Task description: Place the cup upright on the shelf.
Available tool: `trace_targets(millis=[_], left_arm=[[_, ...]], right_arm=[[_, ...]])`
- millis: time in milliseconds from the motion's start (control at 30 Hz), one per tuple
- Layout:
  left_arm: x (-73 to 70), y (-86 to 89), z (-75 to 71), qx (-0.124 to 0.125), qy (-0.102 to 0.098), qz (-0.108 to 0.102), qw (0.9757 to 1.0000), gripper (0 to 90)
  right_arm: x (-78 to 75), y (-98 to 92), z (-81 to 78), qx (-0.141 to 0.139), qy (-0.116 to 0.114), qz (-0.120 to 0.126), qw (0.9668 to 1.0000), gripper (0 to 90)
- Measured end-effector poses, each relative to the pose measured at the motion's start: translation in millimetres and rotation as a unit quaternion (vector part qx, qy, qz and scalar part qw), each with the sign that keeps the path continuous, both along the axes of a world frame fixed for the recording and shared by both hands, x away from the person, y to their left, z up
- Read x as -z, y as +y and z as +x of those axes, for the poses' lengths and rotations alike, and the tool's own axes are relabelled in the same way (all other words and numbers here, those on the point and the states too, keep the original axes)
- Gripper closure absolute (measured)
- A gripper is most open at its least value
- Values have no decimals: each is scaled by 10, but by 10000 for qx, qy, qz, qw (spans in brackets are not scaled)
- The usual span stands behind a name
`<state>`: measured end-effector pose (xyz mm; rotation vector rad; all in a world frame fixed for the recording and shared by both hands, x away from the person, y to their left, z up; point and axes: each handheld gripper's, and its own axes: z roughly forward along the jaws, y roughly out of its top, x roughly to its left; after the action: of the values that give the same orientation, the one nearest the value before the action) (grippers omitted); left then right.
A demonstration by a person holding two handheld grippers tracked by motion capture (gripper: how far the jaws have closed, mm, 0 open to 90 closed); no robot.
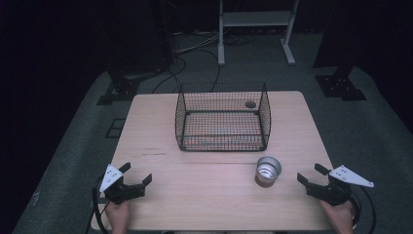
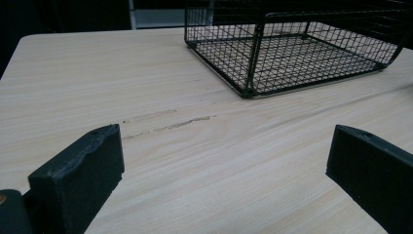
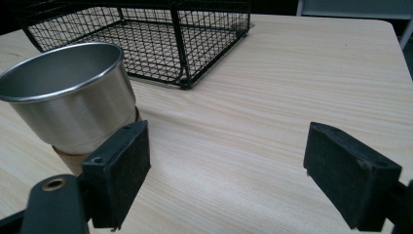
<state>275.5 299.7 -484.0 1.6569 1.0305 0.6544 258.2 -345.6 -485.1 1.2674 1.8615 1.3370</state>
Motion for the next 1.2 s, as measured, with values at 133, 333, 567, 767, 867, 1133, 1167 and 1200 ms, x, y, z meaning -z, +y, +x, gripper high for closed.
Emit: trace_targets(millis=[133, 333, 567, 767, 867, 1133, 1167, 1200], left_arm=[[0, 1, -7, 23, -36, 23, 10000, 0], [2, 0, -6, 8, -10, 12, 10000, 0], [2, 3, -5, 6, 4, 12, 10000, 0], [2, 3, -5, -2, 6, 4, 10000, 0], [3, 3, -3, -7, 7, 5, 10000, 0], [5, 5, -10, -36, -12, -6, 10000, 0], [5, 6, -10, -36, -11, -9, 10000, 0], [5, 6, -10, -39, -12, -9, 10000, 0]], right_arm=[[-5, -3, -8, -31, -16, 20, 10000, 162], [-19, 10, -18, -124, -51, -8, 9999, 153], [-53, 96, -36, -299, -107, -83, 9995, 148], [-74, 166, -44, -423, -121, -182, 9989, 138], [-77, 190, -45, -489, -124, -193, 9985, 136], [-90, 278, -96, -667, -72, -305, 9973, 133], [-95, 294, -105, -703, -78, -309, 9970, 131], [-101, 311, -117, -733, -67, -307, 9968, 131]])
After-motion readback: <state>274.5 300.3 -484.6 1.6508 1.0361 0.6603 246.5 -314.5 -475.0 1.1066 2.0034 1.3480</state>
